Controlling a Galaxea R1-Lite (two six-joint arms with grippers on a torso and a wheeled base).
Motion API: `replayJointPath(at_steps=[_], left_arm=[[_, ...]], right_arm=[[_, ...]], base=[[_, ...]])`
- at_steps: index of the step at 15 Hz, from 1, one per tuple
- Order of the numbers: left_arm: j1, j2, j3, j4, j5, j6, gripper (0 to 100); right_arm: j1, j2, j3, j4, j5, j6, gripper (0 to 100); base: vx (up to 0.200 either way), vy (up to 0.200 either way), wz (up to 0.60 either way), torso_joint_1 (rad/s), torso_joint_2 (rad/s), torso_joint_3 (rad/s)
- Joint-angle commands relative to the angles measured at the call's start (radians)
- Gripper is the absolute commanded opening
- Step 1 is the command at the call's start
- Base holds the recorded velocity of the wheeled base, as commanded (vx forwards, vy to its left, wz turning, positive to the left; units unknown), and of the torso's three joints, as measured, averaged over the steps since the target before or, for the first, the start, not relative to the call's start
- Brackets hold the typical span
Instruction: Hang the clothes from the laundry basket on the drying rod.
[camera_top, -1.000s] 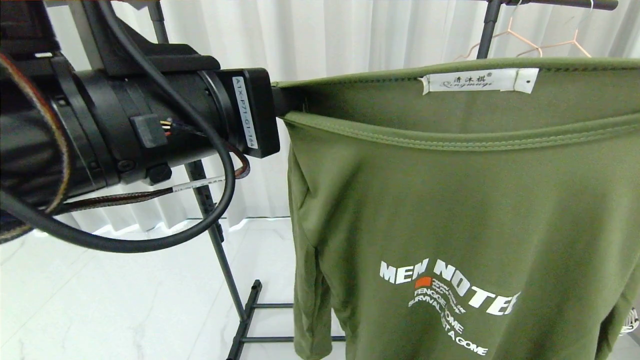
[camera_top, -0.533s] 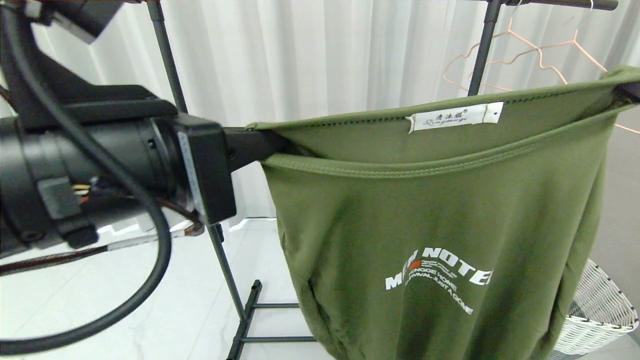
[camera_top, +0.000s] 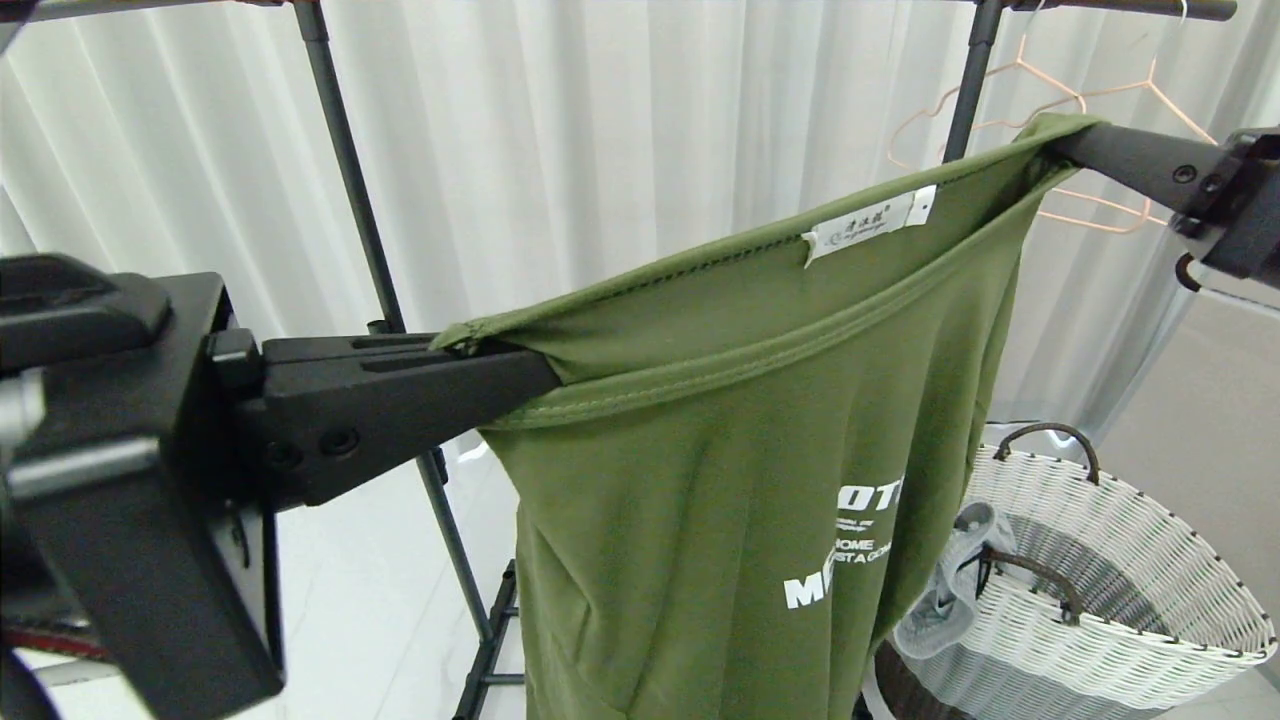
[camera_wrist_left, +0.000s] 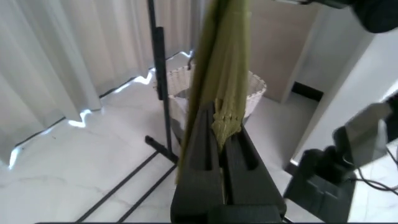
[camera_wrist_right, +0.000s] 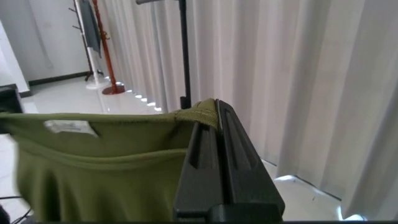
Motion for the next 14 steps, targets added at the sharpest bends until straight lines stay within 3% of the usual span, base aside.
replayJointPath(at_steps=[1, 3, 6, 8, 14], left_arm=[[-0.012, -0.001, 0.000, -0.001, 0.007, 0.002, 0], [0.055, 0.026, -0.041, -0.008, 0.012, 0.005, 0], [0.169, 0.141, -0.213, -0.008, 0.000, 0.000, 0], [0.179, 0.189, -0.270, -0.008, 0.000, 0.000, 0], [0.181, 0.183, -0.239, -0.008, -0.013, 0.005, 0]], right_arm=[[0.000, 0.014, 0.006, 0.000, 0.000, 0.000, 0], [-0.004, -0.023, 0.027, 0.000, 0.001, -0.002, 0], [-0.004, -0.072, 0.034, 0.005, 0.004, -0.002, 0], [-0.004, -0.102, 0.034, 0.009, 0.006, -0.002, 0], [-0.004, -0.119, 0.070, 0.018, 0.004, -0.009, 0]], base=[[0.000, 0.000, 0.00, 0.000, 0.00, 0.000], [0.000, 0.000, 0.00, 0.000, 0.00, 0.000], [0.000, 0.000, 0.00, 0.000, 0.00, 0.000], [0.000, 0.000, 0.00, 0.000, 0.00, 0.000], [0.000, 0.000, 0.00, 0.000, 0.00, 0.000]])
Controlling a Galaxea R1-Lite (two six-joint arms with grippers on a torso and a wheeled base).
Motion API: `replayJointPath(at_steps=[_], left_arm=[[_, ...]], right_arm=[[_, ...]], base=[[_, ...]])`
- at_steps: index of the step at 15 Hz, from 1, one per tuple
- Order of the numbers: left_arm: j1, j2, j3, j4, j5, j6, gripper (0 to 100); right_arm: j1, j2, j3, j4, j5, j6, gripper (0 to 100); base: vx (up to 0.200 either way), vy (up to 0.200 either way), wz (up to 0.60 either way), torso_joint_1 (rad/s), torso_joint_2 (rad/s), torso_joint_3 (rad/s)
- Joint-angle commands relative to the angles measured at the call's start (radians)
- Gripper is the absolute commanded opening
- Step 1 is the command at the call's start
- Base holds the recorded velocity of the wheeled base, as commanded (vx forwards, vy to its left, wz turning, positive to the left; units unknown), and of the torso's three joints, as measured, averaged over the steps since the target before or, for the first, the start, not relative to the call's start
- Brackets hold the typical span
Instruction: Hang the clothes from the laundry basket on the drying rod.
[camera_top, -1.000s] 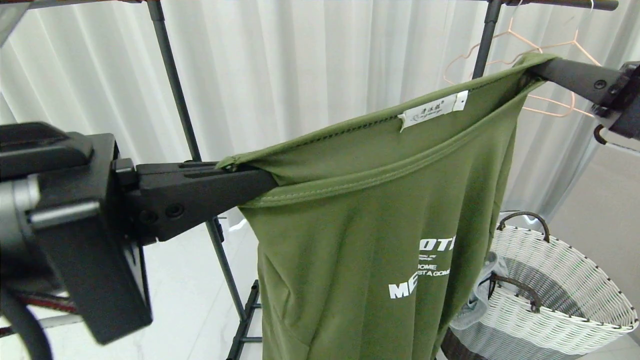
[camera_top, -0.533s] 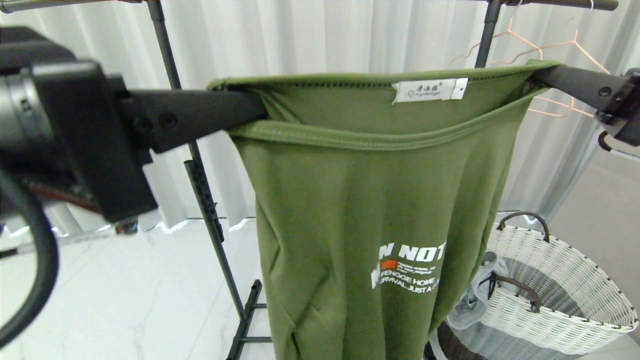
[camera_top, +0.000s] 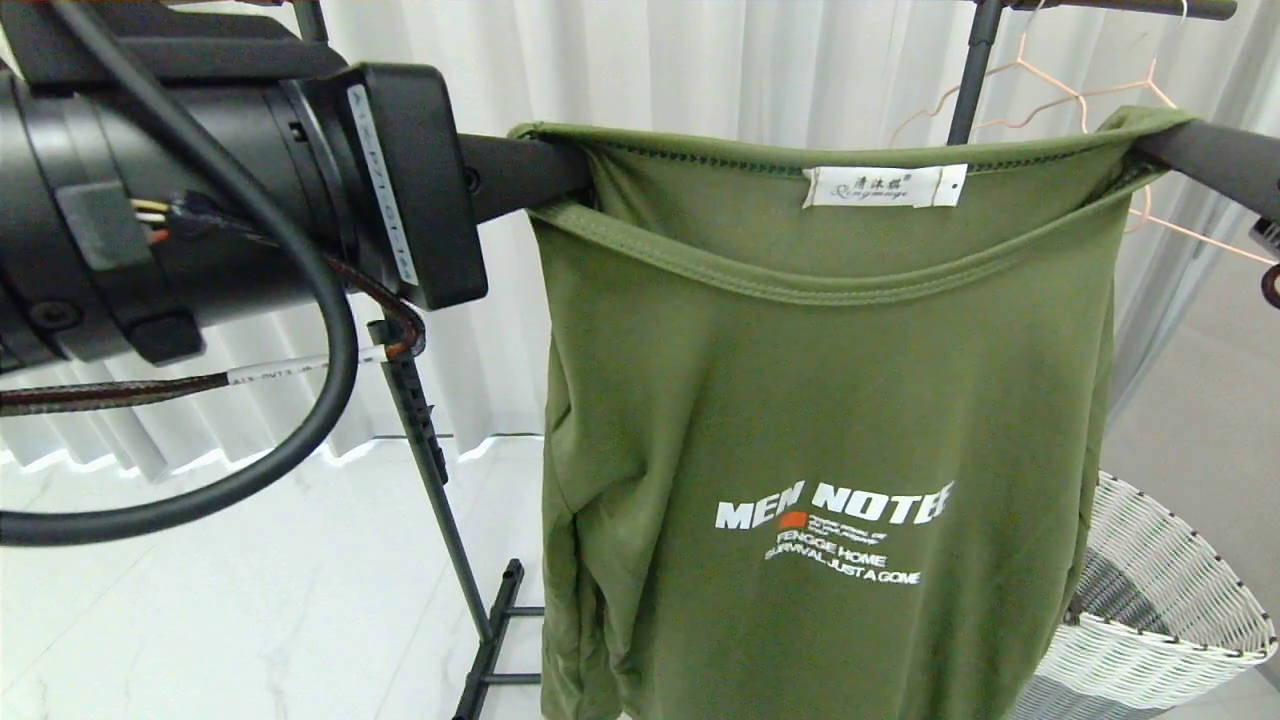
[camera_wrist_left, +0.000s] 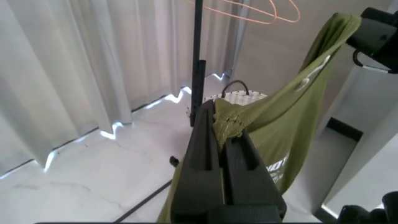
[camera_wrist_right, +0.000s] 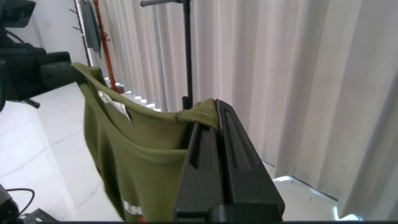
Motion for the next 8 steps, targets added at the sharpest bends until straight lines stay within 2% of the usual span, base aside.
replayJointPath(at_steps=[1, 5, 8], left_arm=[[0.001, -0.001, -0.006, -0.001, 0.003, 0.003, 0], [0.018, 0.001, 0.068, -0.002, 0.006, 0.032, 0], [0.030, -0.006, 0.037, -0.004, 0.003, 0.046, 0]], right_arm=[[0.001, -0.005, -0.012, -0.001, 0.001, -0.001, 0], [-0.009, -0.006, 0.018, -0.001, 0.002, -0.026, 0], [-0.010, -0.006, 0.014, 0.000, 0.002, -0.031, 0]], base=[[0.000, 0.000, 0.00, 0.000, 0.00, 0.000], [0.000, 0.000, 0.00, 0.000, 0.00, 0.000], [0.000, 0.000, 0.00, 0.000, 0.00, 0.000]])
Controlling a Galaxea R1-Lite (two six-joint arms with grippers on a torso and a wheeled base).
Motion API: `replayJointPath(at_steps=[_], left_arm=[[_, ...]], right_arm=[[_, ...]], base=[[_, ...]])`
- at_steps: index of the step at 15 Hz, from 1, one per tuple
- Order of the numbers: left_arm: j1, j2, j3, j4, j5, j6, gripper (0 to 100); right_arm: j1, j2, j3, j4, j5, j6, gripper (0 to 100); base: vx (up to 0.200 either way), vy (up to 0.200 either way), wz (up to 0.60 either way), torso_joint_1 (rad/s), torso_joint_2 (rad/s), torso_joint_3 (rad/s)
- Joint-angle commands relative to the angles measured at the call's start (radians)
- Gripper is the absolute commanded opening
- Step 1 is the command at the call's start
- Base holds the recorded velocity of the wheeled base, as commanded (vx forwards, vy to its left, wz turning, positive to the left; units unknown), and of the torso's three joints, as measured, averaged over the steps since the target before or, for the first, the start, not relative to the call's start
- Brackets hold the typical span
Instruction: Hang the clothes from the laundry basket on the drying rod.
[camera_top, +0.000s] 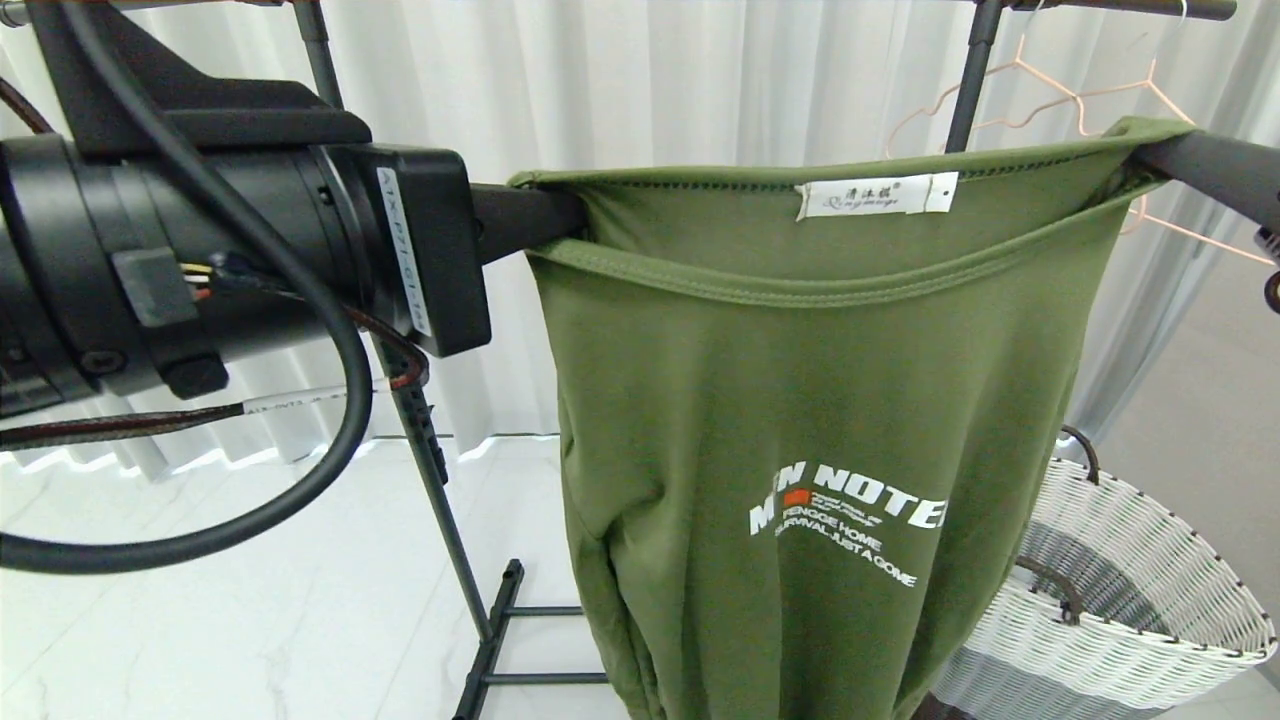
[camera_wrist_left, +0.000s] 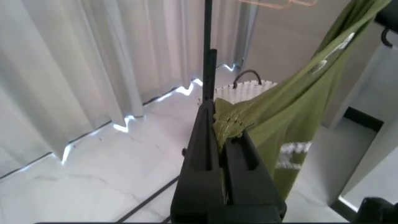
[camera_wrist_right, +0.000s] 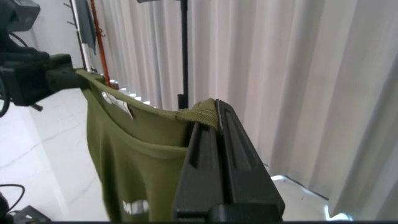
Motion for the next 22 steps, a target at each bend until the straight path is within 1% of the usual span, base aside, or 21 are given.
replayJointPath(at_steps=[1, 2, 3, 5, 6, 7, 10, 14, 15, 16, 17, 18, 19, 20, 21, 22], left_arm=[[0.005, -0.004, -0.003, 0.001, 0.000, 0.001, 0], [0.005, -0.004, 0.000, 0.001, 0.001, -0.001, 0], [0.005, -0.004, 0.001, 0.001, 0.001, -0.001, 0], [0.008, -0.004, 0.005, 0.001, 0.003, -0.004, 0], [0.020, -0.004, 0.012, 0.001, 0.003, -0.001, 0], [0.037, -0.004, 0.017, 0.001, 0.003, -0.001, 0], [0.104, -0.001, 0.024, 0.001, 0.003, -0.002, 0], [0.130, -0.008, 0.061, 0.001, 0.004, -0.001, 0], [0.143, -0.012, 0.067, 0.001, 0.006, -0.001, 0], [0.161, -0.031, 0.086, 0.001, 0.009, 0.001, 0], [0.180, -0.047, 0.107, 0.001, 0.009, 0.007, 0], [0.230, -0.084, 0.164, 0.002, 0.007, 0.031, 0], [0.262, -0.110, 0.210, 0.002, 0.007, 0.054, 0], [0.288, -0.138, 0.255, 0.002, 0.006, 0.070, 0], [0.307, -0.166, 0.294, 0.002, 0.004, 0.071, 0], [0.315, -0.189, 0.325, 0.001, 0.004, 0.071, 0]], right_arm=[[-0.001, 0.001, 0.002, 0.001, 0.001, 0.000, 0], [0.001, 0.002, 0.000, 0.009, 0.001, 0.000, 0], [0.001, -0.002, 0.000, 0.026, 0.001, 0.000, 100], [-0.001, -0.013, 0.008, 0.043, -0.001, -0.009, 100], [-0.008, -0.018, 0.029, 0.043, -0.002, -0.018, 100], [-0.021, -0.027, 0.049, 0.043, -0.002, -0.026, 100], [-0.022, -0.061, 0.106, 0.043, 0.001, -0.031, 100], [-0.022, -0.064, 0.114, 0.043, -0.001, -0.034, 100], [-0.034, -0.059, 0.112, 0.044, -0.001, -0.035, 100], [-0.073, -0.051, 0.112, 0.055, 0.001, -0.048, 100], [-0.116, -0.045, 0.112, 0.090, 0.001, -0.078, 100], [-0.220, -0.039, 0.109, 0.242, -0.002, -0.196, 100], [-0.289, -0.037, 0.108, 0.383, -0.018, -0.296, 100], [-0.338, -0.039, 0.109, 0.505, -0.047, -0.373, 100], [-0.353, -0.039, 0.117, 0.589, -0.123, -0.423, 100], [-0.352, -0.041, 0.144, 0.609, -0.214, -0.431, 100]], base=[[0.000, 0.000, 0.00, 0.000, 0.00, 0.000], [0.000, 0.000, 0.00, 0.000, 0.00, 0.000], [0.000, 0.000, 0.00, 0.000, 0.00, 0.000], [0.000, 0.000, 0.00, 0.000, 0.00, 0.000], [0.000, 0.000, 0.00, 0.000, 0.00, 0.000], [0.000, 0.000, 0.00, 0.000, 0.00, 0.000], [0.000, 0.000, 0.00, 0.000, 0.00, 0.000], [0.000, 0.000, 0.00, 0.000, 0.00, 0.000], [0.000, 0.000, 0.00, 0.000, 0.00, 0.000], [0.000, 0.000, 0.00, 0.000, 0.00, 0.000], [0.000, 0.000, 0.00, 0.000, 0.00, 0.000], [0.000, 0.000, 0.00, 0.000, 0.00, 0.000], [0.000, 0.000, 0.00, 0.000, 0.00, 0.000], [0.000, 0.000, 0.00, 0.000, 0.00, 0.000], [0.000, 0.000, 0.00, 0.000, 0.00, 0.000], [0.000, 0.000, 0.00, 0.000, 0.00, 0.000]])
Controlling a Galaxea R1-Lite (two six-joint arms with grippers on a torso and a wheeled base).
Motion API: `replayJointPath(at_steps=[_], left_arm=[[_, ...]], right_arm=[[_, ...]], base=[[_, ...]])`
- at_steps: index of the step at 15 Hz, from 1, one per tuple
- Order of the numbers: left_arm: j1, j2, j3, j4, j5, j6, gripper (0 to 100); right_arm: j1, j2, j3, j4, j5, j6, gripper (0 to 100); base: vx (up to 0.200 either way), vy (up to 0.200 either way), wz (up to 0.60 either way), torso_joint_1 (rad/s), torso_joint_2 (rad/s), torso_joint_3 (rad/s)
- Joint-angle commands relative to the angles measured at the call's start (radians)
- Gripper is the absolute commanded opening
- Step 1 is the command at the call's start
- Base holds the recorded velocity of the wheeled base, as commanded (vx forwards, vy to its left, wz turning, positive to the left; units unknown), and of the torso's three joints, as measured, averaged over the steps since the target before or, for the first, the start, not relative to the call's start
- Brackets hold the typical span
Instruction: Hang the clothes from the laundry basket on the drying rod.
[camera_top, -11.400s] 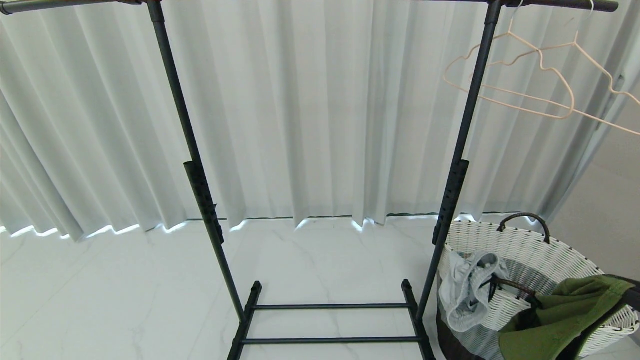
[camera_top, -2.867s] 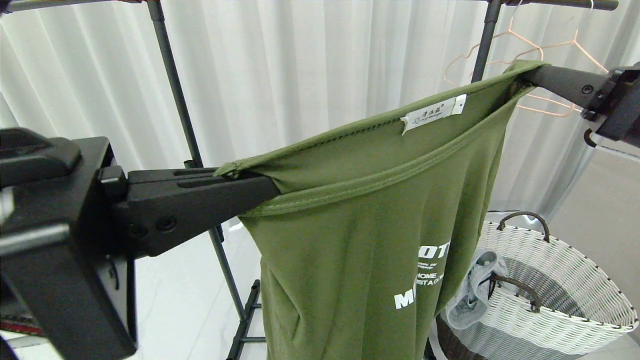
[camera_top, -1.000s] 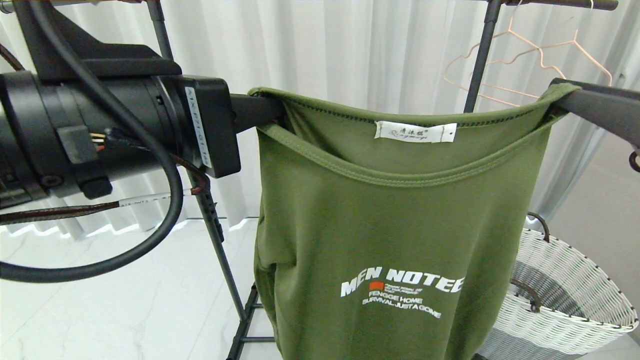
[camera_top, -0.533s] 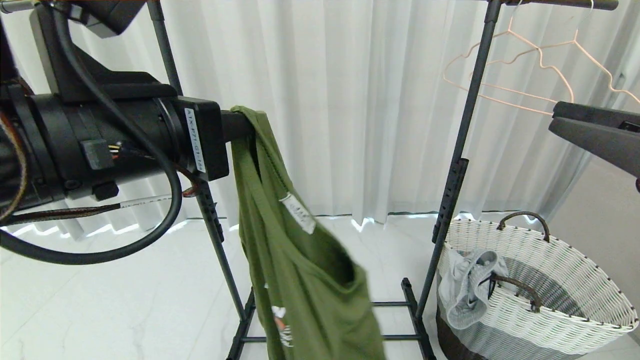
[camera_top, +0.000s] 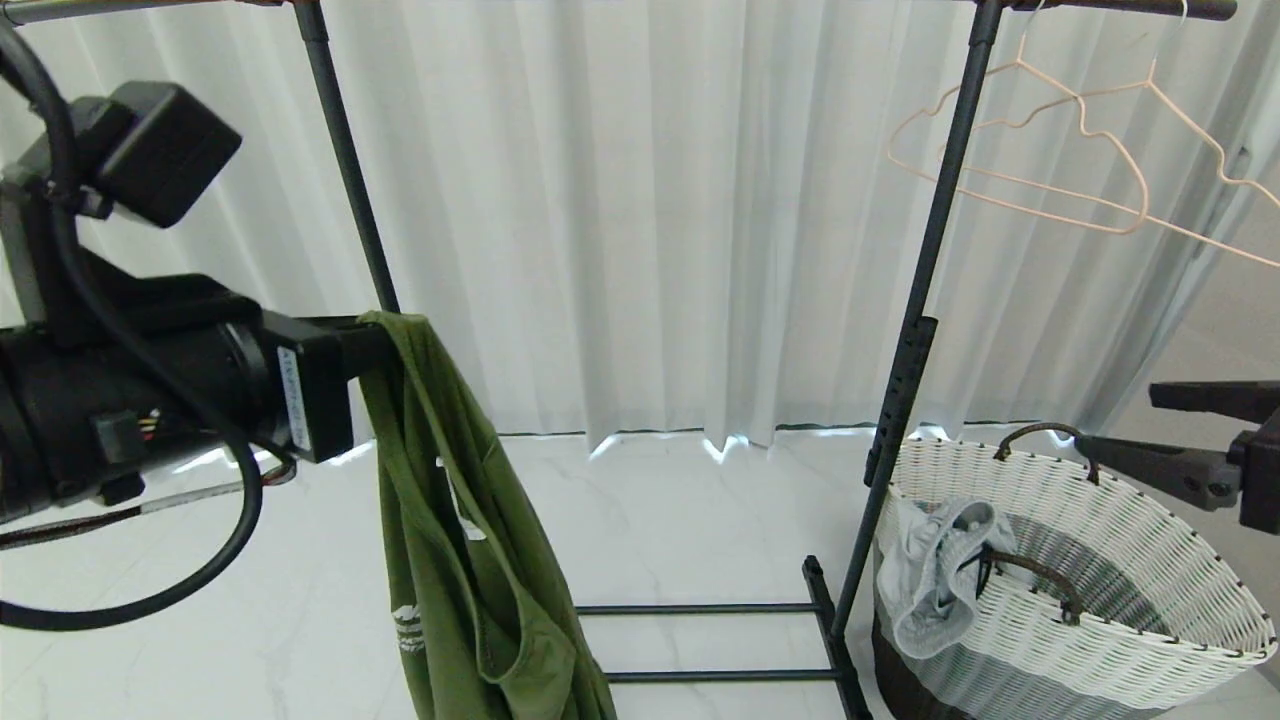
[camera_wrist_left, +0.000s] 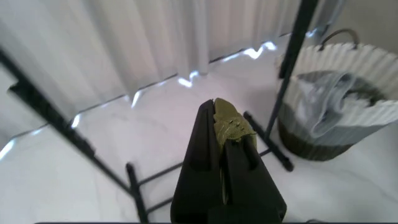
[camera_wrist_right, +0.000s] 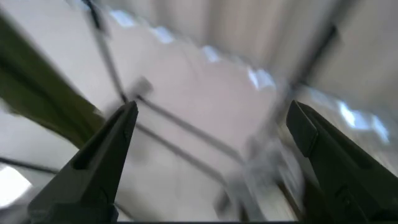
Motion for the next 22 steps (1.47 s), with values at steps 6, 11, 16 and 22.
replayJointPath(at_steps=[6, 11, 16, 22], left_arm=[[0.063, -0.095, 0.124, -0.002, 0.000, -0.001, 0], [0.144, -0.132, 0.148, -0.002, -0.002, 0.001, 0], [0.146, -0.138, 0.170, -0.002, -0.004, 0.013, 0], [0.147, -0.131, 0.176, -0.002, 0.001, 0.033, 0]], right_arm=[[-0.041, -0.018, 0.220, -0.060, -0.337, -0.057, 100], [-0.032, -0.057, 0.286, -0.146, -0.352, 0.006, 100], [0.008, -0.124, 0.292, -0.141, -0.353, 0.040, 100], [0.010, -0.124, 0.318, -0.141, -0.350, 0.052, 100]], base=[[0.000, 0.000, 0.00, 0.000, 0.00, 0.000], [0.000, 0.000, 0.00, 0.000, 0.00, 0.000], [0.000, 0.000, 0.00, 0.000, 0.00, 0.000], [0.000, 0.000, 0.00, 0.042, -0.18, -0.159]])
